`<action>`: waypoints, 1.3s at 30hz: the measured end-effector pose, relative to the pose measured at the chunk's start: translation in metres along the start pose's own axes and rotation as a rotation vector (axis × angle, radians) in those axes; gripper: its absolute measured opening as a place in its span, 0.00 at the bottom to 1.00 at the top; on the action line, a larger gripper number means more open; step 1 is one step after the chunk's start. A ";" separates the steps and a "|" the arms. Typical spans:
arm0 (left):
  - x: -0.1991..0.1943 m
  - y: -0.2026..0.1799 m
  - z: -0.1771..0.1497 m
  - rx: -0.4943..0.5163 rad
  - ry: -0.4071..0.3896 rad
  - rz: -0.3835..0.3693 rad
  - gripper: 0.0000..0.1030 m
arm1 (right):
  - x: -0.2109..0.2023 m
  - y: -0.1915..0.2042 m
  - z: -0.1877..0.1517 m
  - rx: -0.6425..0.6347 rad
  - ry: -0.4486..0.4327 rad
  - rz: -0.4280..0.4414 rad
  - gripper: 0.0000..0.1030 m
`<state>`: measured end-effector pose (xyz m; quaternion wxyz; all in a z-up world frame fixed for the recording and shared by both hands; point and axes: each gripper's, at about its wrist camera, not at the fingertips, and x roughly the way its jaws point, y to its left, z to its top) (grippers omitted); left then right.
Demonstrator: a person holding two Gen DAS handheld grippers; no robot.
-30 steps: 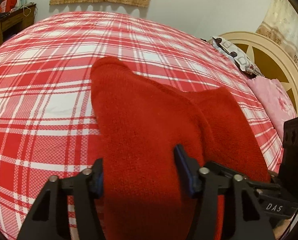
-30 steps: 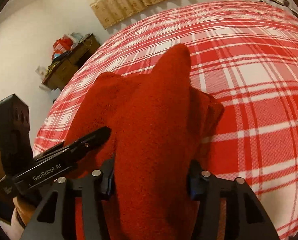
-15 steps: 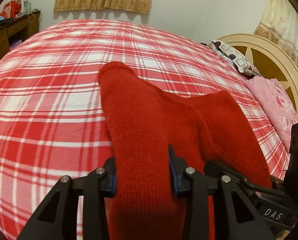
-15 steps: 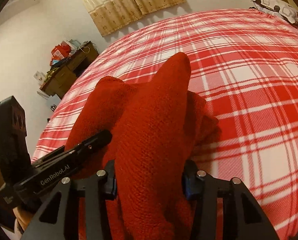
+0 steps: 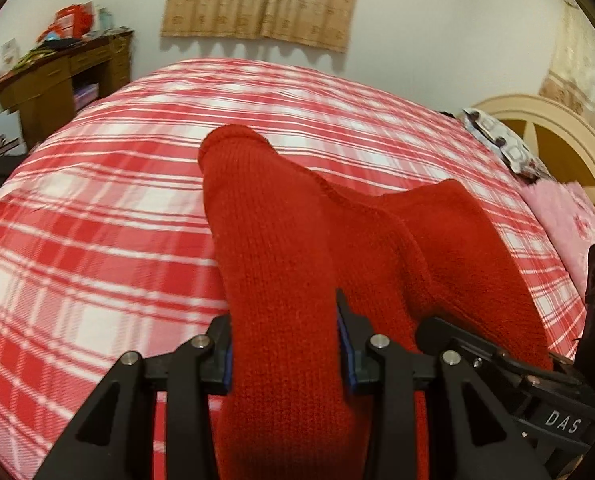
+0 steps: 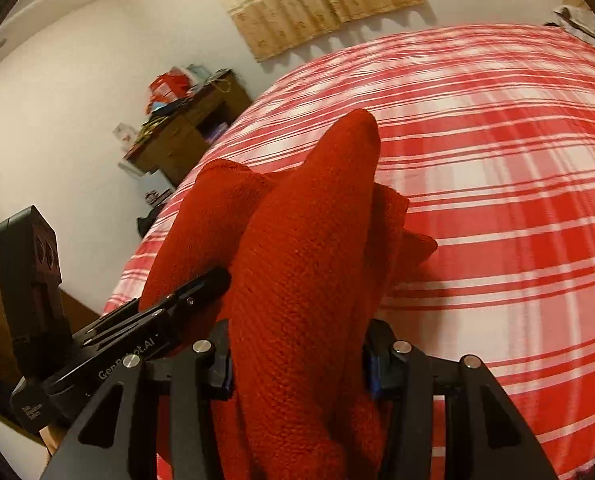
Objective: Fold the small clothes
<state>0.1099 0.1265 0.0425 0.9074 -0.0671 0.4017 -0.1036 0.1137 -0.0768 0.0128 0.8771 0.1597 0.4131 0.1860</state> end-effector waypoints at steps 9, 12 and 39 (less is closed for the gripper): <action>-0.038 0.075 -0.009 -0.075 -0.035 0.127 0.39 | 0.050 0.082 -0.005 -0.066 0.056 0.113 0.46; -0.050 0.104 -0.008 -0.102 -0.047 0.176 0.38 | 0.073 0.112 -0.007 -0.086 0.078 0.161 0.46; -0.044 0.269 -0.040 -0.254 -0.045 0.621 0.44 | 0.274 0.250 -0.052 -0.114 0.343 0.454 0.50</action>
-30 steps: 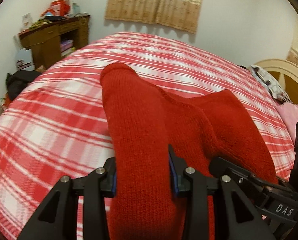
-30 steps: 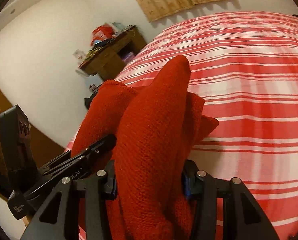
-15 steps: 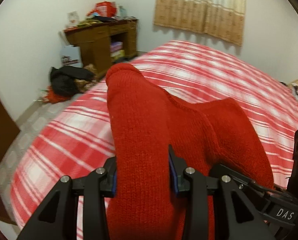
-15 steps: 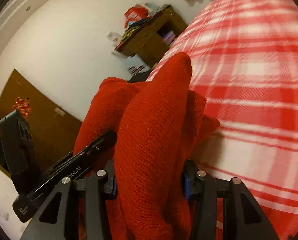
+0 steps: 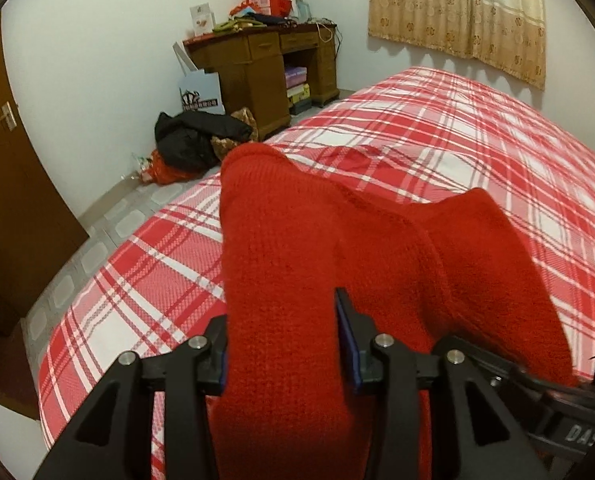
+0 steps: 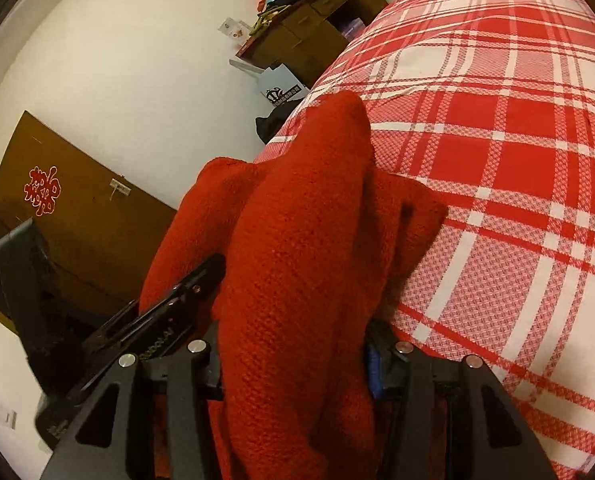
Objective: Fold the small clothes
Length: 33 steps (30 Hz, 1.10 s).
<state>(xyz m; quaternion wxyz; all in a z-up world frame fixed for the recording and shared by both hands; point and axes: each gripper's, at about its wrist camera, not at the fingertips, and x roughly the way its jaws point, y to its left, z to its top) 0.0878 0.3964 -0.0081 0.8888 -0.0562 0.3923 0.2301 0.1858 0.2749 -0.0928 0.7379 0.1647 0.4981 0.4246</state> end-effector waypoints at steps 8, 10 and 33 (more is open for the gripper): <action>0.005 0.013 -0.003 -0.030 -0.024 -0.025 0.49 | -0.043 0.000 -0.010 -0.013 -0.074 -0.068 0.56; 0.004 0.012 -0.004 -0.025 -0.029 -0.017 0.49 | -0.059 0.020 -0.017 -0.104 -0.133 -0.161 0.56; -0.044 0.012 -0.035 -0.022 -0.047 0.047 0.54 | -0.091 0.033 -0.056 -0.198 -0.148 -0.306 0.35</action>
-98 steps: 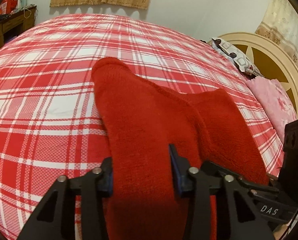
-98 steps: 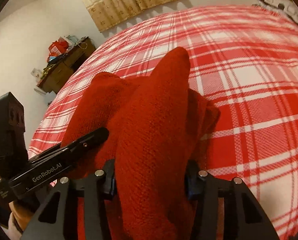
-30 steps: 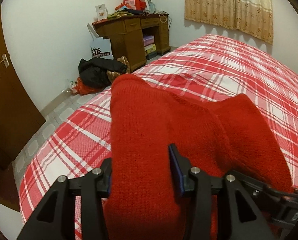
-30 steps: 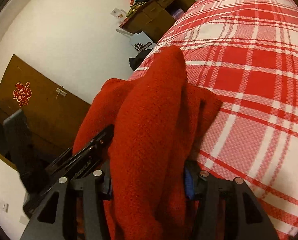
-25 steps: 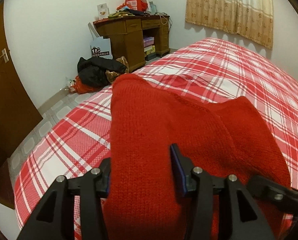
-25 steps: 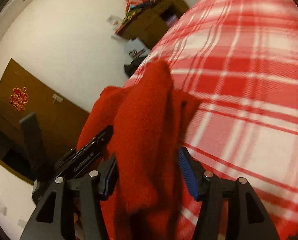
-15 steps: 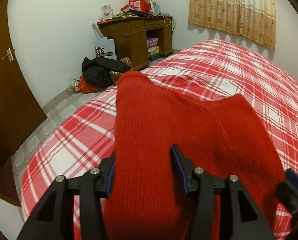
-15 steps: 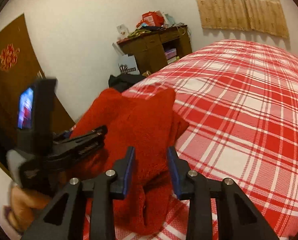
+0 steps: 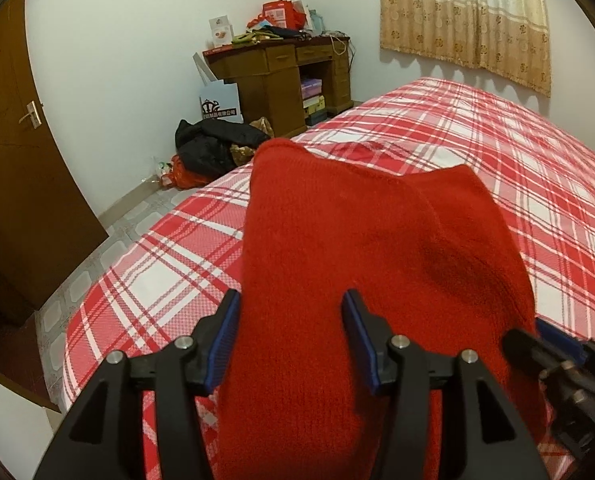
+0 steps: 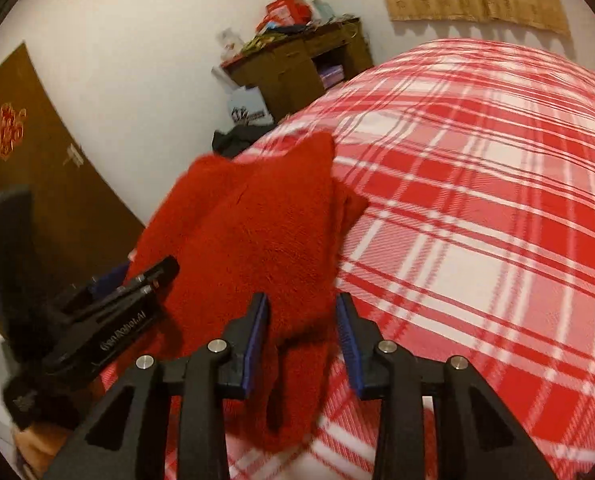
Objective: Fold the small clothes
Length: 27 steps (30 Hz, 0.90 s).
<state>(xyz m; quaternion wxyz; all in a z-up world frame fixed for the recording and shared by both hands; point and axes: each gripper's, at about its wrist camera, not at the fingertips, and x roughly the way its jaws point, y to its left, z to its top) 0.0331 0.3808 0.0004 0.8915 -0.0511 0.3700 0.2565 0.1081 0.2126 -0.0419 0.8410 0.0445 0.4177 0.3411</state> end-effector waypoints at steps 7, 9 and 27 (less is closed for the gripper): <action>-0.021 -0.002 -0.011 -0.011 -0.002 -0.022 0.60 | -0.062 -0.017 -0.011 0.059 -0.092 -0.037 0.43; -0.027 -0.006 -0.014 -0.005 -0.003 -0.034 0.62 | -0.076 -0.020 -0.017 0.066 -0.107 -0.049 0.44; -0.108 -0.053 -0.045 0.145 -0.078 -0.092 1.00 | -0.187 -0.007 -0.054 -0.045 -0.298 -0.254 0.63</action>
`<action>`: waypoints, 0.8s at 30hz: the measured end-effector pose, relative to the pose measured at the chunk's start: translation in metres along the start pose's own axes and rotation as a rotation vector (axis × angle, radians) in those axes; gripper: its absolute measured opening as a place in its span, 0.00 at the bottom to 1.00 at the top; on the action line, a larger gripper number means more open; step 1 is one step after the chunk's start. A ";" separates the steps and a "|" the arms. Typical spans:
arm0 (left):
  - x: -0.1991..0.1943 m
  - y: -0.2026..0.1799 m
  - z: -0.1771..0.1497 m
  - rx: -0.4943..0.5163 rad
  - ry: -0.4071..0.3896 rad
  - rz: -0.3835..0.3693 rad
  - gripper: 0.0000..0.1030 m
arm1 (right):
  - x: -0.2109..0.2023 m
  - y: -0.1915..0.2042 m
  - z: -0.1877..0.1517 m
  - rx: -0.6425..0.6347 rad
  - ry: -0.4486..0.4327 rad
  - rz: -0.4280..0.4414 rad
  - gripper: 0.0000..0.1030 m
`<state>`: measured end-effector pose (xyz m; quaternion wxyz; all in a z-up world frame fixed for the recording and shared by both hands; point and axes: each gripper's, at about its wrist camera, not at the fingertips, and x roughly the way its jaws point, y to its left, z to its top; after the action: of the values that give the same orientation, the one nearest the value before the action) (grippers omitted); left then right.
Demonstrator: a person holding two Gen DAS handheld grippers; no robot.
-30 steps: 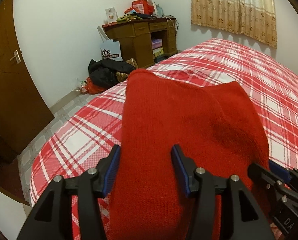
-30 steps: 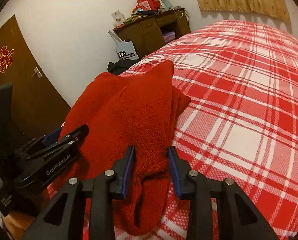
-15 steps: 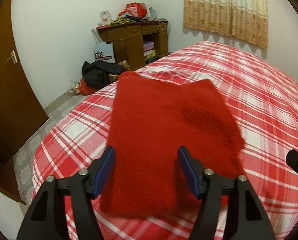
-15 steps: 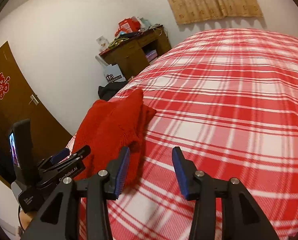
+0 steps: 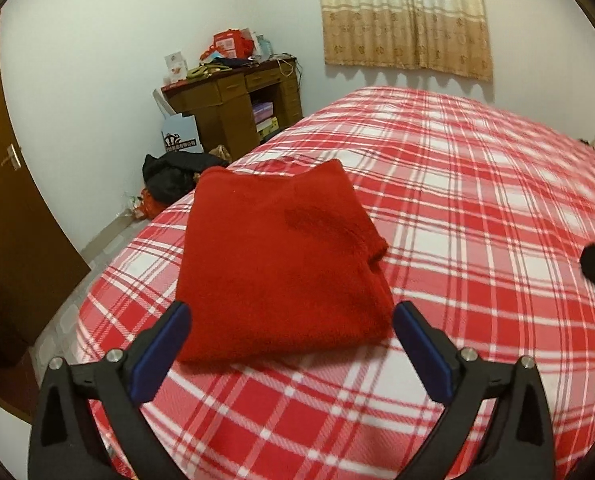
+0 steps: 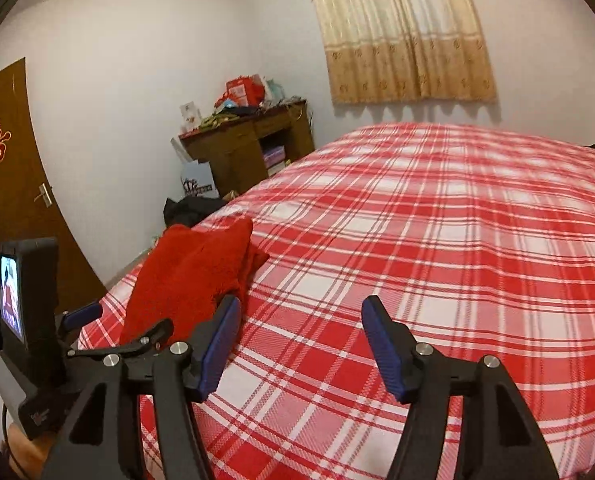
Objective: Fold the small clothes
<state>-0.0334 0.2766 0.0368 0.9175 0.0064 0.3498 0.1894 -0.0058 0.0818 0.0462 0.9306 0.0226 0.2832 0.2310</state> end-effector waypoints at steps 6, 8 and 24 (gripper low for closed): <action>-0.031 -0.001 -0.011 -0.011 -0.025 -0.007 1.00 | -0.029 0.008 0.002 -0.026 -0.073 -0.024 0.75; -0.041 0.000 -0.014 -0.012 -0.033 -0.002 1.00 | -0.032 0.011 0.004 -0.017 -0.075 -0.011 0.75; -0.095 0.001 -0.027 -0.044 -0.151 0.005 1.00 | -0.070 0.037 0.002 -0.012 -0.128 -0.025 0.75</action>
<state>-0.1164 0.2411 0.0771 0.9407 0.0015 0.2752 0.1982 -0.0709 0.0838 0.0905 0.9497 0.0281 0.2222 0.2191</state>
